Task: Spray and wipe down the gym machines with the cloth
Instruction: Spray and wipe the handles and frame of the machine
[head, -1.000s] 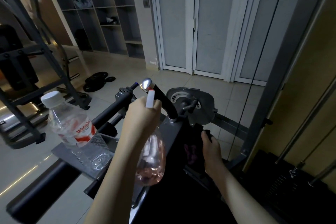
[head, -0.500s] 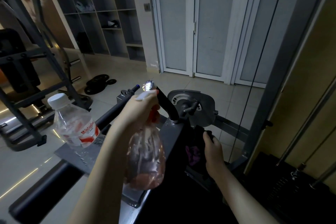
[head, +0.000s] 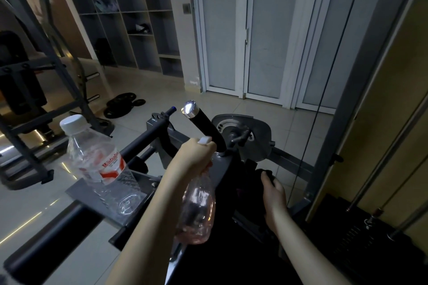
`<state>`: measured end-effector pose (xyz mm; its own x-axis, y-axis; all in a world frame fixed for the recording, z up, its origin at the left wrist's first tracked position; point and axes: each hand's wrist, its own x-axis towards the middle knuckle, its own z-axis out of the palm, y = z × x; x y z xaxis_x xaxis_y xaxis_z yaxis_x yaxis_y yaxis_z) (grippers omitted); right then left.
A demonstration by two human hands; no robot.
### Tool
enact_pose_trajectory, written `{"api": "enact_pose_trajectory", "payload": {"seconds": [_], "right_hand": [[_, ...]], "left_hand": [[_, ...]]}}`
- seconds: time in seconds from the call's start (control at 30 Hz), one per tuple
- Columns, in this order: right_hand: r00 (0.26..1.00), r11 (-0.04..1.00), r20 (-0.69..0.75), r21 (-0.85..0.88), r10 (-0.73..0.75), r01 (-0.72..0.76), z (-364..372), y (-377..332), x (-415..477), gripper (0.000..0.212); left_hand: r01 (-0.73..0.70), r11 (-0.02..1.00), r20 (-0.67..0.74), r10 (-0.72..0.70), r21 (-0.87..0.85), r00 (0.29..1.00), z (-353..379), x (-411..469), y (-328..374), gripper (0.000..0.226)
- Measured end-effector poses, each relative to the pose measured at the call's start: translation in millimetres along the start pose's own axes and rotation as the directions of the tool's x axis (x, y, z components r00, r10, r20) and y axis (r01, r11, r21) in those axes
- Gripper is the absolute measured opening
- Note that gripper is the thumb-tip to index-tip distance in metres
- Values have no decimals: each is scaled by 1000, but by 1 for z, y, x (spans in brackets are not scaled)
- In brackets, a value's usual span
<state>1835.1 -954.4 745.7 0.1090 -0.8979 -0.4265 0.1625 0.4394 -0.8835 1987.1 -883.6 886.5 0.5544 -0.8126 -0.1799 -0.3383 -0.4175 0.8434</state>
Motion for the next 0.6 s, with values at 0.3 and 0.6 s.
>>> {"api": "enact_pose_trajectory", "payload": {"seconds": [0.3, 0.6], "right_hand": [[997, 1000, 77, 17, -23, 22, 12, -9, 5, 53], [945, 955, 138, 85, -295, 286, 86, -97, 2, 35]], "left_hand": [[-125, 987, -108, 114, -104, 988, -17, -16, -1, 22], [-290, 935, -232, 242, -203, 942, -30, -40, -18, 30]]}}
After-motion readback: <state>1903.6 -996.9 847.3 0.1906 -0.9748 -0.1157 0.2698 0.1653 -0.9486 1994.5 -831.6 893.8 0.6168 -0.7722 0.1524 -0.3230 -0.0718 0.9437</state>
